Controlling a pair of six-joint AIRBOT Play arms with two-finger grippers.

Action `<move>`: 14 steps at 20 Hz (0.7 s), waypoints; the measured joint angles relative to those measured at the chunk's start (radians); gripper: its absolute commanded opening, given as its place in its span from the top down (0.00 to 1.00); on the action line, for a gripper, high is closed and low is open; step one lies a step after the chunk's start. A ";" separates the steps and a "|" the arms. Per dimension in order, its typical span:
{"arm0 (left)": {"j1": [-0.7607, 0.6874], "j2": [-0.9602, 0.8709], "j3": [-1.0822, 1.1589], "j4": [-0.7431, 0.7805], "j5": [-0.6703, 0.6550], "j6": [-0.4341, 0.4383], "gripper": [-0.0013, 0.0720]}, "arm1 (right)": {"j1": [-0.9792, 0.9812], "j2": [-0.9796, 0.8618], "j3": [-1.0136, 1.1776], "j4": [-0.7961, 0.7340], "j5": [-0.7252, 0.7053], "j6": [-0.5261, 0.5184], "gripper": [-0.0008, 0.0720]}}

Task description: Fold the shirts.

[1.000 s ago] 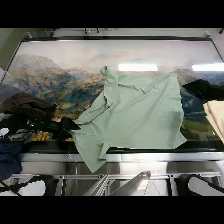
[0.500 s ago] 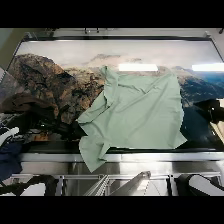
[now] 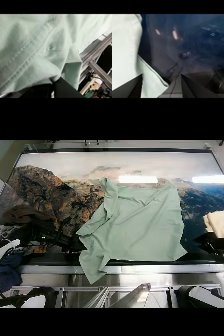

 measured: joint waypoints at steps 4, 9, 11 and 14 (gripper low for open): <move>0.000 0.000 0.000 0.000 0.020 0.006 0.95 | 0.048 -0.100 0.001 -0.002 0.018 -0.012 0.27; 0.000 0.000 0.000 0.001 0.031 0.007 0.95 | 0.168 -0.192 -0.001 0.011 0.061 -0.014 0.39; 0.000 0.000 0.000 0.001 0.039 0.009 0.95 | 0.212 -0.205 -0.004 0.011 0.090 -0.009 0.39; 0.000 0.000 0.000 0.001 0.053 0.018 0.95 | 0.241 -0.214 -0.006 0.010 0.105 0.005 0.39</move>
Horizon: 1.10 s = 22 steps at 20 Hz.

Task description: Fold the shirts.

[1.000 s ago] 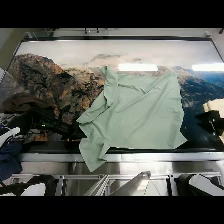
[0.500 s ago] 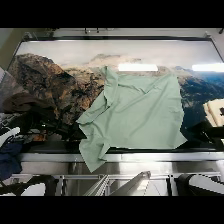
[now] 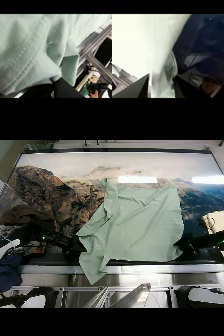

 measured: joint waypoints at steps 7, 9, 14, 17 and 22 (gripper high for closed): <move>0.000 0.000 0.003 -0.004 0.021 0.018 0.95 | 0.017 -0.005 -0.003 -0.029 0.036 0.033 0.96; 0.003 0.002 0.029 -0.033 0.068 0.045 0.95 | 0.017 0.018 -0.002 0.100 0.122 0.023 0.96; 0.069 0.141 0.230 -0.324 0.346 0.156 0.95 | 0.017 0.290 0.004 0.765 0.359 -0.113 0.96; 0.153 0.338 0.470 -0.447 0.436 0.184 0.95 | -0.017 0.592 0.048 1.224 0.419 -0.195 0.96; 0.463 0.571 1.041 -0.512 0.457 0.195 0.95 | -0.170 0.985 0.261 1.528 0.193 -0.292 0.96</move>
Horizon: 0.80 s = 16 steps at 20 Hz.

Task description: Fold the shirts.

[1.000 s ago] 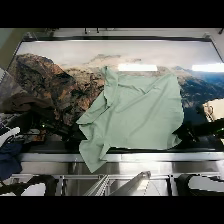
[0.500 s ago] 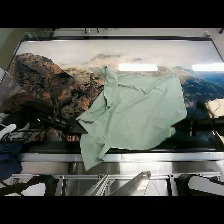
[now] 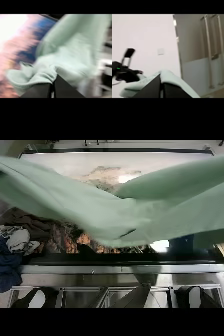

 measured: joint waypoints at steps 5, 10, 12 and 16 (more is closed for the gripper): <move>0.121 -0.071 0.323 0.000 -0.095 -0.051 0.95 | -0.050 0.094 0.154 -0.318 -0.277 0.104 0.96; -0.163 -0.309 0.253 0.212 -0.151 -0.092 0.95 | -0.058 0.034 0.048 -0.546 -0.322 0.244 0.96; -0.288 -0.443 0.233 0.330 -0.183 -0.092 0.95 | -0.055 -0.007 -0.074 -0.580 -0.341 0.247 0.96; -0.442 -0.792 0.313 0.488 -0.230 -0.103 0.95 | 0.048 -0.156 -0.360 -0.605 -0.490 0.145 0.96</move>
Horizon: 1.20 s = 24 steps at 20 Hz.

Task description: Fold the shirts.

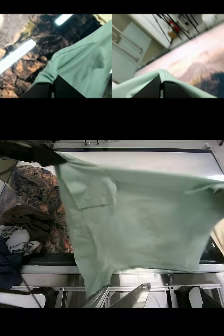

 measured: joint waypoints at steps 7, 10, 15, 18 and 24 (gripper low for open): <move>-0.024 -0.340 0.036 0.066 -0.137 -0.035 0.95 | 0.322 -0.571 0.039 0.245 -0.261 -0.413 0.96; -0.008 -0.363 0.011 0.072 -0.193 -0.037 0.53 | 0.372 -0.793 0.219 0.289 -0.267 -0.453 0.30; 0.056 -0.326 0.000 0.074 -0.251 -0.083 0.01 | 0.354 -0.925 0.454 0.192 -0.236 -0.328 0.34; 0.140 -0.293 -0.006 0.079 -0.164 -0.183 0.02 | 0.280 -0.906 0.521 0.010 -0.174 -0.172 0.54; 0.220 -0.140 -0.404 0.077 0.069 -0.335 0.02 | 0.121 -0.869 0.518 -0.328 0.037 0.067 0.54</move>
